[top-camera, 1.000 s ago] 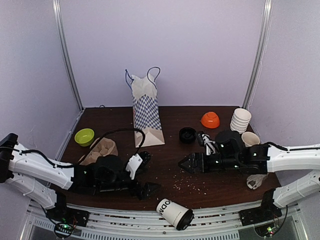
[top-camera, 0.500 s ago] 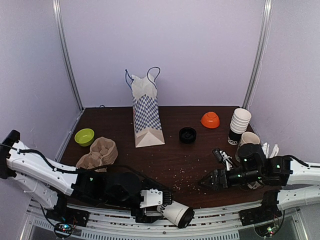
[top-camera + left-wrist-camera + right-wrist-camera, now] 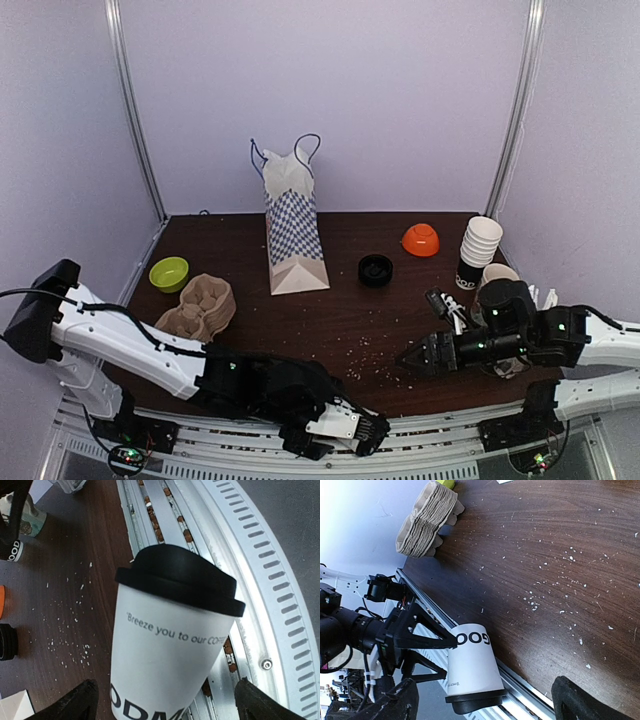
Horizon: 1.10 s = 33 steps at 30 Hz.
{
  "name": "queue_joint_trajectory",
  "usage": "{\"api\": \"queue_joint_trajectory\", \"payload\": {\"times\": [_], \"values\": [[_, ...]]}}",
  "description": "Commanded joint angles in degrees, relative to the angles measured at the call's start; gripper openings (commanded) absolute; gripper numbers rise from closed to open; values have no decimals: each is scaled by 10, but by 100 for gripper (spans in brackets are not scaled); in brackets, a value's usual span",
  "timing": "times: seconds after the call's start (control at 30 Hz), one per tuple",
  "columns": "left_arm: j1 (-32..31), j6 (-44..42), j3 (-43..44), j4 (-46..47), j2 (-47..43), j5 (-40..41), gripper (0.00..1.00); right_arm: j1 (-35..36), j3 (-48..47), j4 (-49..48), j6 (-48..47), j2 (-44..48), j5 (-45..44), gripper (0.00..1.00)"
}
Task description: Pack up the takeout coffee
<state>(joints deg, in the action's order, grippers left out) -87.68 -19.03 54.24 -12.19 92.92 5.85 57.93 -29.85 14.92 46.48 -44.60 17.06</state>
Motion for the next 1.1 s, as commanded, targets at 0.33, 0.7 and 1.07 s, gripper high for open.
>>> {"api": "queue_joint_trajectory", "payload": {"times": [0.33,0.7,1.07], "values": [[25,-59,80,6,97,-53,98,4,-29,21,-22,22,-4,95],[32,-58,63,62,92,-32,82,4,-47,23,-32,10,-16,95],[59,39,-62,283,-3,-1,74,3,-68,15,-36,6,-72,95]]}}
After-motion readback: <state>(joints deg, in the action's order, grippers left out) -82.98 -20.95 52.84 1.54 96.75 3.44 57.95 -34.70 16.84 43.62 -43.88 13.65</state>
